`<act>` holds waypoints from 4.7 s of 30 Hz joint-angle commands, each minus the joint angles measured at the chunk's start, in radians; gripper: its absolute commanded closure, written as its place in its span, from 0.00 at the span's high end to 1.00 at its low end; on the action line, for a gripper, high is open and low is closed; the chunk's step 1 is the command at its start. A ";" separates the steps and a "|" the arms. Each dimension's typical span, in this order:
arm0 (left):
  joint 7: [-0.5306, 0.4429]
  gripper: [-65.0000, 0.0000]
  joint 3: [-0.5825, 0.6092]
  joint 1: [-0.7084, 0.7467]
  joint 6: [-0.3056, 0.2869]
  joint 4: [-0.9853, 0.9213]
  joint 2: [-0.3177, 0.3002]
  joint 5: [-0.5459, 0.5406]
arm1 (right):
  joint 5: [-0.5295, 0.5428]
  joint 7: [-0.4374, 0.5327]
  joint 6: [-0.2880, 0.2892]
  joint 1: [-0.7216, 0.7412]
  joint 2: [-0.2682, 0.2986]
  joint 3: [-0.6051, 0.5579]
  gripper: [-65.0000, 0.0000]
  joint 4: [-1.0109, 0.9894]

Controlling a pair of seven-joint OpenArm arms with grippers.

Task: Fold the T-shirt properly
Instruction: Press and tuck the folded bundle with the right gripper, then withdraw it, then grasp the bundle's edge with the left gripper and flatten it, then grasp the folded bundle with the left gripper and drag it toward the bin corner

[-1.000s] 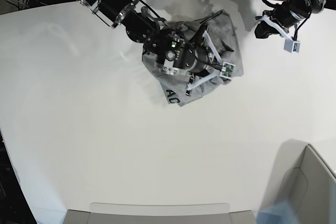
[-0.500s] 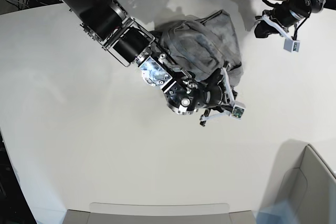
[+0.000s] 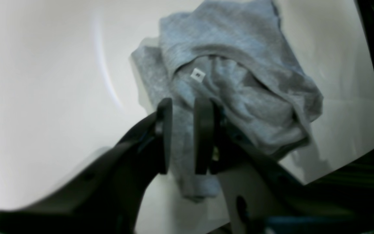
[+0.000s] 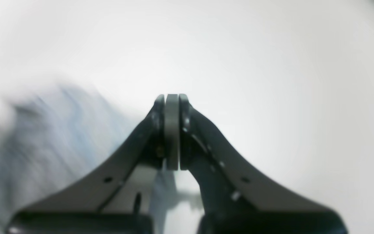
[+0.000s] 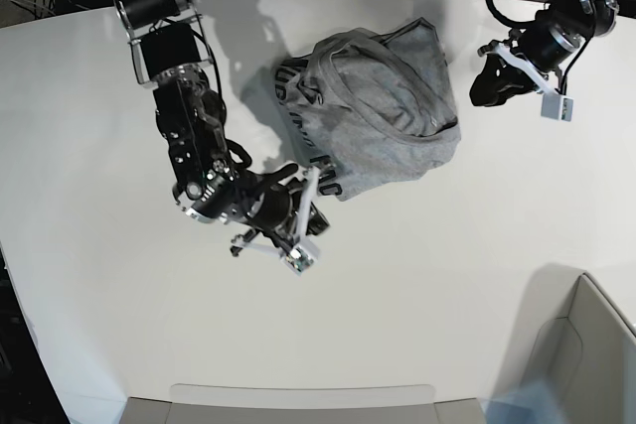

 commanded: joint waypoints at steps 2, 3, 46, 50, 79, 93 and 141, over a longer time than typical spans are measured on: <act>-0.011 0.20 0.054 0.007 0.003 0.034 -0.010 -0.071 | 0.032 -0.006 0.009 -0.032 0.051 0.013 0.00 0.086; -0.011 0.20 0.082 0.009 0.005 0.041 -0.010 -0.087 | 0.032 -0.008 0.009 -0.069 0.083 0.015 0.00 0.115; -0.019 0.22 0.470 0.024 0.426 -0.126 -0.027 -0.010 | 0.030 -0.006 0.009 -0.280 0.223 0.018 0.00 0.252; -0.019 0.00 0.503 -0.016 0.414 -0.138 -0.027 -0.010 | 0.030 -0.006 0.009 -0.280 0.222 0.018 0.00 0.252; -0.011 0.00 0.321 0.210 0.414 -0.020 -0.131 -0.028 | 0.030 -0.006 0.011 -0.297 0.217 0.095 0.00 0.252; -0.011 0.00 0.433 0.176 0.413 0.017 -0.131 -0.028 | 0.030 -0.008 0.009 -0.322 0.217 0.219 0.00 0.252; -0.166 0.00 0.698 -0.407 0.414 -0.241 -0.115 -0.021 | -0.062 -0.006 0.009 -0.495 0.172 0.438 0.00 0.379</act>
